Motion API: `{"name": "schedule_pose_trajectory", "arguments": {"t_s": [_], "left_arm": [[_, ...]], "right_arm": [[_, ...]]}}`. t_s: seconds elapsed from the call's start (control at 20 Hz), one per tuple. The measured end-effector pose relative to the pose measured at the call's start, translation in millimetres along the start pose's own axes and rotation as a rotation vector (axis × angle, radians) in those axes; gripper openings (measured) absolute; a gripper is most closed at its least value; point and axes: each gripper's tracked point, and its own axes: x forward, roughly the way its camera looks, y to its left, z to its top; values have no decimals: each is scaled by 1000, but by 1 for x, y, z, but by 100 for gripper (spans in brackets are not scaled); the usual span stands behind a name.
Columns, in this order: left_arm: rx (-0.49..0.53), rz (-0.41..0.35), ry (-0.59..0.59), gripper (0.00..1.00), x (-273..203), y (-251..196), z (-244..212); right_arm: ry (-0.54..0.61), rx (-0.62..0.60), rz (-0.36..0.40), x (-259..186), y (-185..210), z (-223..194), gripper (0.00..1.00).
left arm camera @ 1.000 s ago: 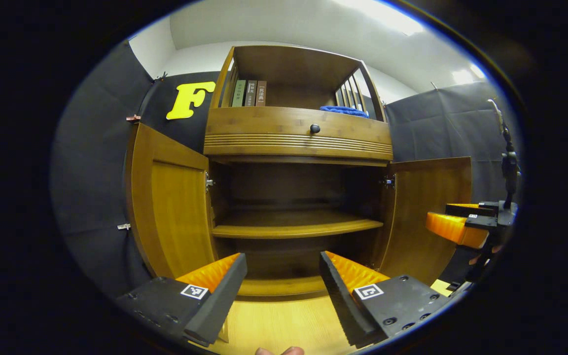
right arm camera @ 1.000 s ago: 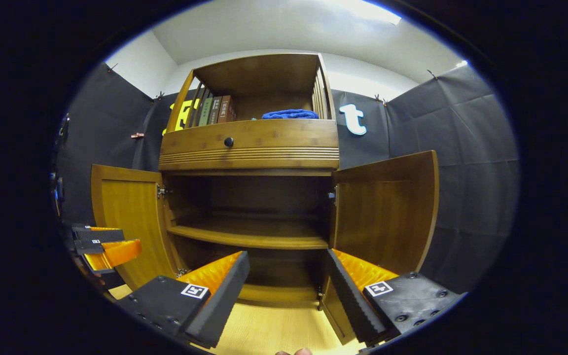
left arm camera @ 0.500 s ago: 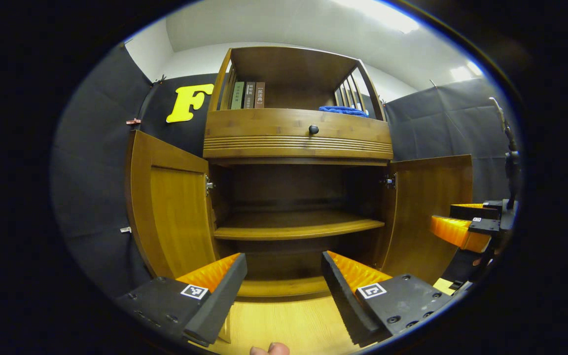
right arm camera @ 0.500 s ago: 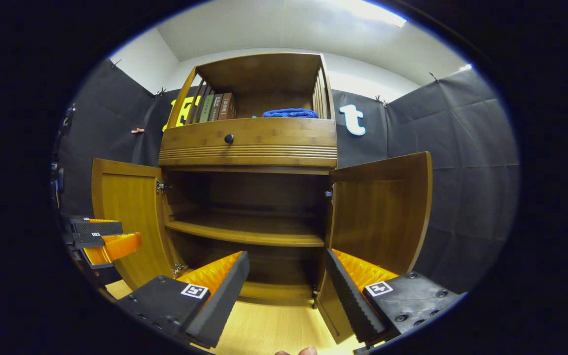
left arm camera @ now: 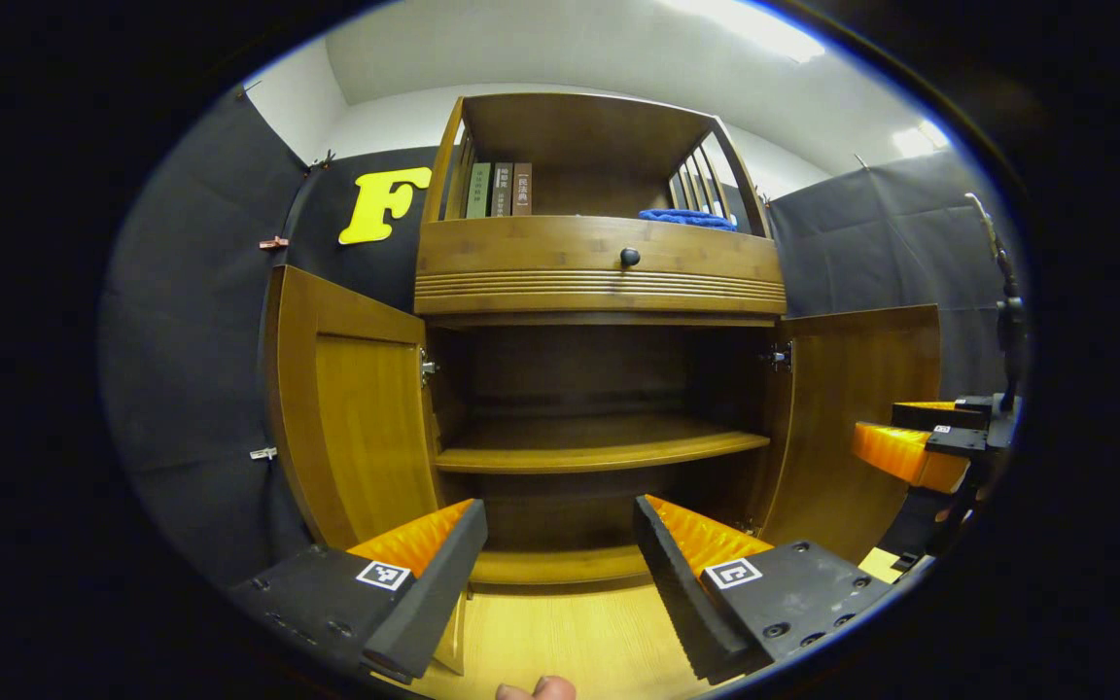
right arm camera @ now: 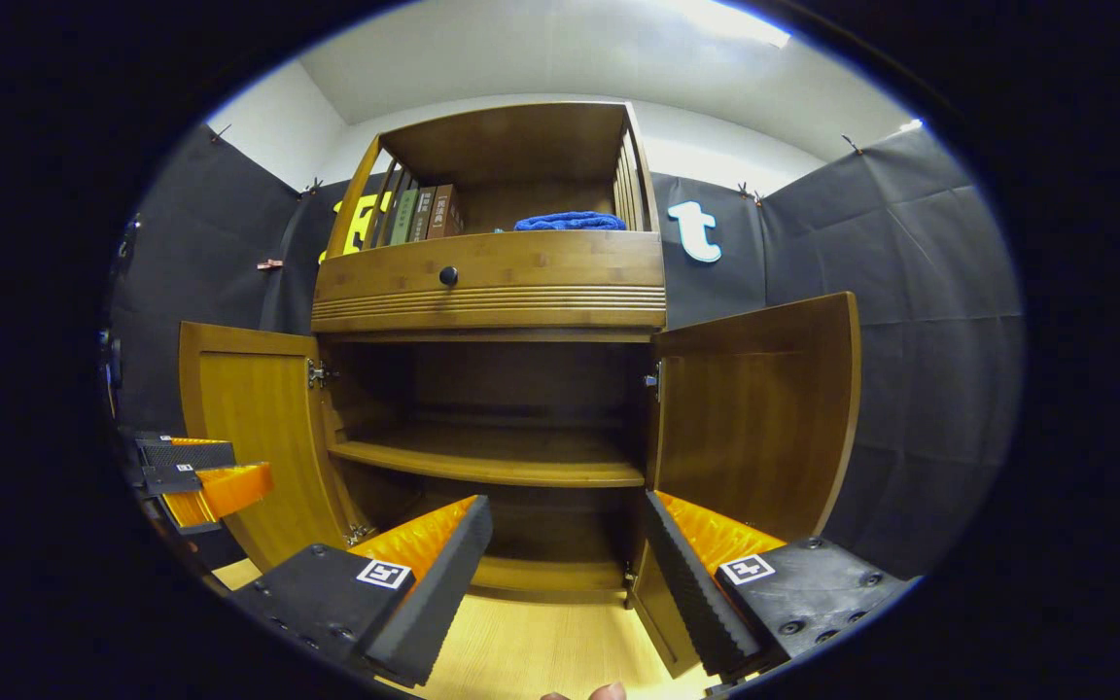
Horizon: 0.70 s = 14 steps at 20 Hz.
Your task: Open the right door of the double-door shoe cabinet with the right hand, and open the left door with the left hand.
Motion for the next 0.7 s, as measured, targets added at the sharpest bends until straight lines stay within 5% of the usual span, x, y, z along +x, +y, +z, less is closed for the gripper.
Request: {"name": "schedule_pose_trajectory", "arguments": {"t_s": [0.7], "left_arm": [[-9, 8, -5, 94, 5, -19, 6]], "right_arm": [[-5, 11, 14, 0, -17, 3, 100]]}}
